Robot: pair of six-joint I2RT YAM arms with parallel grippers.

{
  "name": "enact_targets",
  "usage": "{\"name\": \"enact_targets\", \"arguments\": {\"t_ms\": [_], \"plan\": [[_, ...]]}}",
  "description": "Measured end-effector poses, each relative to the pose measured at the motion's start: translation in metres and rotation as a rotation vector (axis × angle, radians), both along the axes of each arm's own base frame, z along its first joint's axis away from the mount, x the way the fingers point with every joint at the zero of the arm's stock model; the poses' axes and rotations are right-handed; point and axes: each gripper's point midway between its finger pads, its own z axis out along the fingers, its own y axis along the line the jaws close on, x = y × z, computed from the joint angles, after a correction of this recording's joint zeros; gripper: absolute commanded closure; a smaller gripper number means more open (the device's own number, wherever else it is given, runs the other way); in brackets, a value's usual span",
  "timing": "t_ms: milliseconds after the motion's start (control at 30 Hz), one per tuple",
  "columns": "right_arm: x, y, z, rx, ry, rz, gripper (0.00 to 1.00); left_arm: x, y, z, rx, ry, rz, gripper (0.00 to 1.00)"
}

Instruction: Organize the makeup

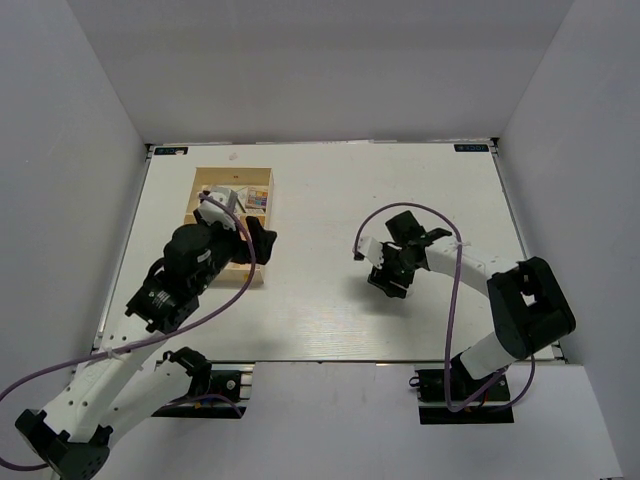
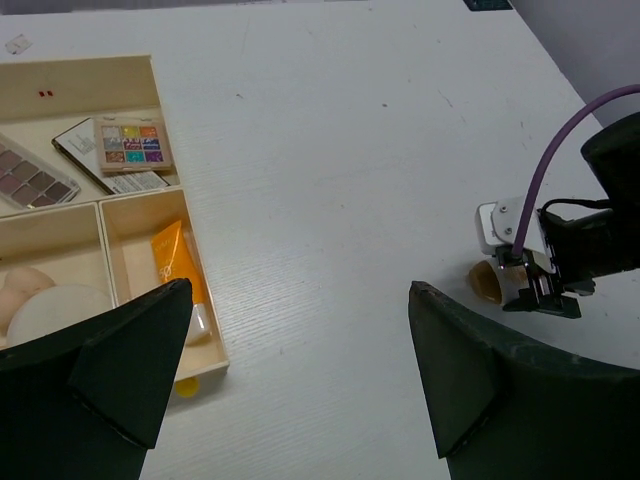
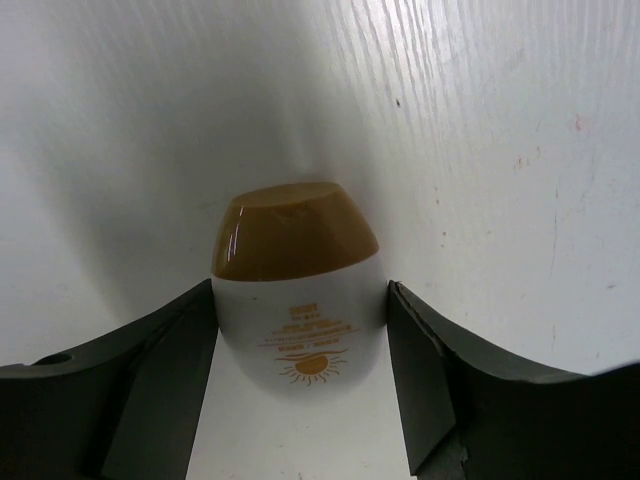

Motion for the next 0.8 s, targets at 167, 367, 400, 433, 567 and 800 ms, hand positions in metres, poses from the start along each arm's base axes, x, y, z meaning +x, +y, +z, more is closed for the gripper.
{"name": "enact_targets", "arguments": {"t_ms": [167, 367, 400, 433, 567, 800], "plan": [[-0.001, 0.045, 0.027, 0.072, 0.027, 0.048, 0.92, -0.013, -0.003, 0.01, -0.034, -0.068, -0.065, 0.02], [0.014, 0.158, 0.08, 0.272, 0.064, 0.132, 0.95, -0.033, -0.006, 0.037, -0.094, -0.204, -0.15, 0.02], [0.016, 0.175, 0.087, 0.305, 0.073, 0.138, 0.95, -0.038, -0.007, 0.041, -0.105, -0.231, -0.169, 0.02], [0.018, 0.193, 0.096, 0.348, 0.083, 0.144, 0.95, -0.043, -0.007, 0.047, -0.119, -0.268, -0.186, 0.02], [0.029, 0.25, 0.12, 0.477, 0.126, 0.144, 0.96, -0.065, -0.001, 0.062, -0.158, -0.388, -0.232, 0.02], [0.054, 0.321, 0.139, 0.646, 0.129, 0.133, 0.97, -0.074, -0.001, 0.079, -0.174, -0.474, -0.265, 0.02]]}}
